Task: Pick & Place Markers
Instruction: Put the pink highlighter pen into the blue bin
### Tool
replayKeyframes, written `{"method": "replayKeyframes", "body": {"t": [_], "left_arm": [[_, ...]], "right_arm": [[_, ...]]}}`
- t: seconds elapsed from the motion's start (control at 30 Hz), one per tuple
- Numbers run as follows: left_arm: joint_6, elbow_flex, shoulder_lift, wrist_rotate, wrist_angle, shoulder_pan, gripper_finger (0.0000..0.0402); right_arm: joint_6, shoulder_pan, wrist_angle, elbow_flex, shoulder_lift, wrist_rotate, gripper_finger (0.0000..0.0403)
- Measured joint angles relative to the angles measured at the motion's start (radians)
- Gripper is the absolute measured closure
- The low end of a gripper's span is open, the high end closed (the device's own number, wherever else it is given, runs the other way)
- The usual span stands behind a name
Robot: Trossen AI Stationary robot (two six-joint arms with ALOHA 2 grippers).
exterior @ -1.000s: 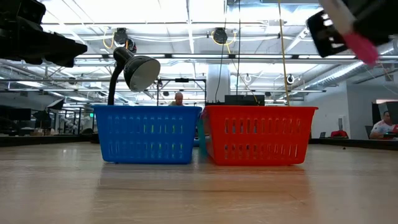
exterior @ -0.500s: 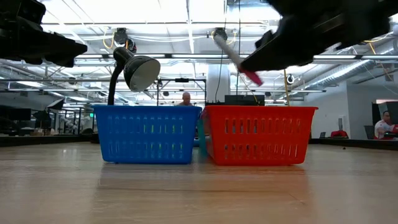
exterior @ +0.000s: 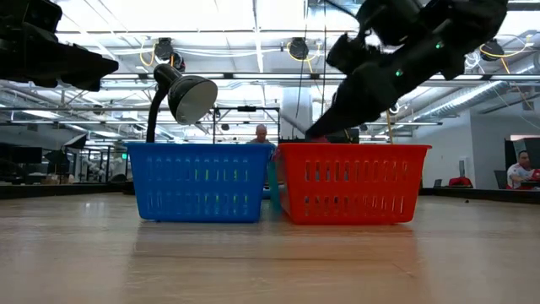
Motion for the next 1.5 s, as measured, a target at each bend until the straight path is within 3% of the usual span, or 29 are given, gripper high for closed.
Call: {"method": "replayKeyframes", "body": {"t": [0.23, 1.1, 1.5], "left_arm": [[0.0, 0.0, 0.0, 0.0, 0.0, 0.0, 0.0243], [0.0, 0.0, 0.0, 0.0, 0.0, 0.0, 0.0243], [0.0, 0.0, 0.0, 0.0, 0.0, 0.0, 0.0243]], "right_arm": [[0.023, -0.064, -0.061, 0.0, 0.0, 0.002, 0.037], [0.038, -0.067, 0.011, -0.058, 0.0, 0.0, 0.037], [0.072, -0.067, 0.014, -0.058, 0.0, 0.002, 0.0318]]}}
